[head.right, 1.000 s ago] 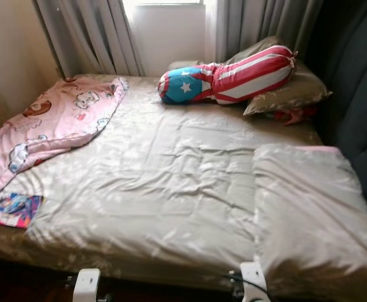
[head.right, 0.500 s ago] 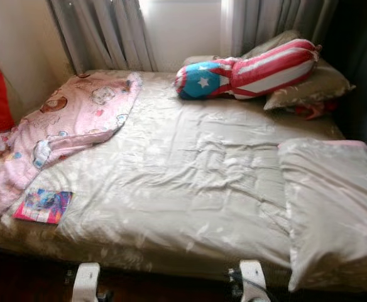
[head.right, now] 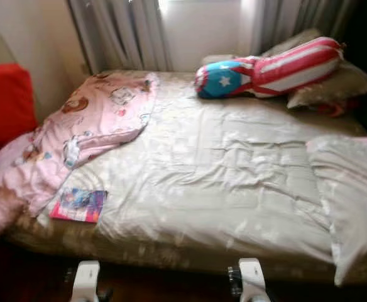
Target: Clean up the room
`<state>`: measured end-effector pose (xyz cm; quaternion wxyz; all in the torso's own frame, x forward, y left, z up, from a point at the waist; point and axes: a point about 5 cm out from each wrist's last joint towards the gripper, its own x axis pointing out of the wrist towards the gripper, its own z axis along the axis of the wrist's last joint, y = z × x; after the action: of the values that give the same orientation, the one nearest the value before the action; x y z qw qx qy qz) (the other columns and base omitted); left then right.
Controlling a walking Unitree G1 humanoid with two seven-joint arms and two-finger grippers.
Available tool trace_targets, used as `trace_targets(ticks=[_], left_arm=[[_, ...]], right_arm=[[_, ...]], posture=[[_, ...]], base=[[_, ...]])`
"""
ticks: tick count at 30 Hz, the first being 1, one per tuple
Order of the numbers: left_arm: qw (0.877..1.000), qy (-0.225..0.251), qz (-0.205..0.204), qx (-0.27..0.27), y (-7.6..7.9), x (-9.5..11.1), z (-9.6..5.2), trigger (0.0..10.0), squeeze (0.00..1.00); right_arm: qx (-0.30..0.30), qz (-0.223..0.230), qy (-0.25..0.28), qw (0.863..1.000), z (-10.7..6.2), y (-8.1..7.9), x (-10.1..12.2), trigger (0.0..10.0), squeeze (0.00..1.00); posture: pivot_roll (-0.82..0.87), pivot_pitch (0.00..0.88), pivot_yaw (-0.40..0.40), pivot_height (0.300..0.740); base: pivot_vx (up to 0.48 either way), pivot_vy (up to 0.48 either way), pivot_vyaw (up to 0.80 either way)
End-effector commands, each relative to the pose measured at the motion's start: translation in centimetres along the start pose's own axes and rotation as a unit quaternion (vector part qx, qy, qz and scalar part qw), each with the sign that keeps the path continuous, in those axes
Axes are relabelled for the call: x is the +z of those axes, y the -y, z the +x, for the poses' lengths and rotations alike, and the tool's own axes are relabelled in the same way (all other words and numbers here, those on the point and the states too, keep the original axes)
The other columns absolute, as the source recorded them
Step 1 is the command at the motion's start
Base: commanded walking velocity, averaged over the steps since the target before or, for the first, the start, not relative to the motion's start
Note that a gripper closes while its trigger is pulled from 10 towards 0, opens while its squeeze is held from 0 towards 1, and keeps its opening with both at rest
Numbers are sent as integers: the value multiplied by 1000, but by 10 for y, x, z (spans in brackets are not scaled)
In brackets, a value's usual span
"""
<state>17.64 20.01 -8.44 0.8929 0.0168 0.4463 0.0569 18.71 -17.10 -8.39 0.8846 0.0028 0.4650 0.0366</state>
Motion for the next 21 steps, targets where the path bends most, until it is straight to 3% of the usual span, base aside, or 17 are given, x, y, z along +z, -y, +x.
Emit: trace_targets(ticks=[1,21], left_arm=[[1000,3,1,-6,4,4,1,10000,0],[1000,0,6,-9,6,1,0,10000,0]], right_arm=[[-11,-2,-3,1000,-1,9,-1,10000,0],[-10,-6,-8,1000,-2,9,-5,10000,0]], posture=[[-109,0,34,740],[-105,0,34,740]], base=[[0,435,0],[0,434,0]])
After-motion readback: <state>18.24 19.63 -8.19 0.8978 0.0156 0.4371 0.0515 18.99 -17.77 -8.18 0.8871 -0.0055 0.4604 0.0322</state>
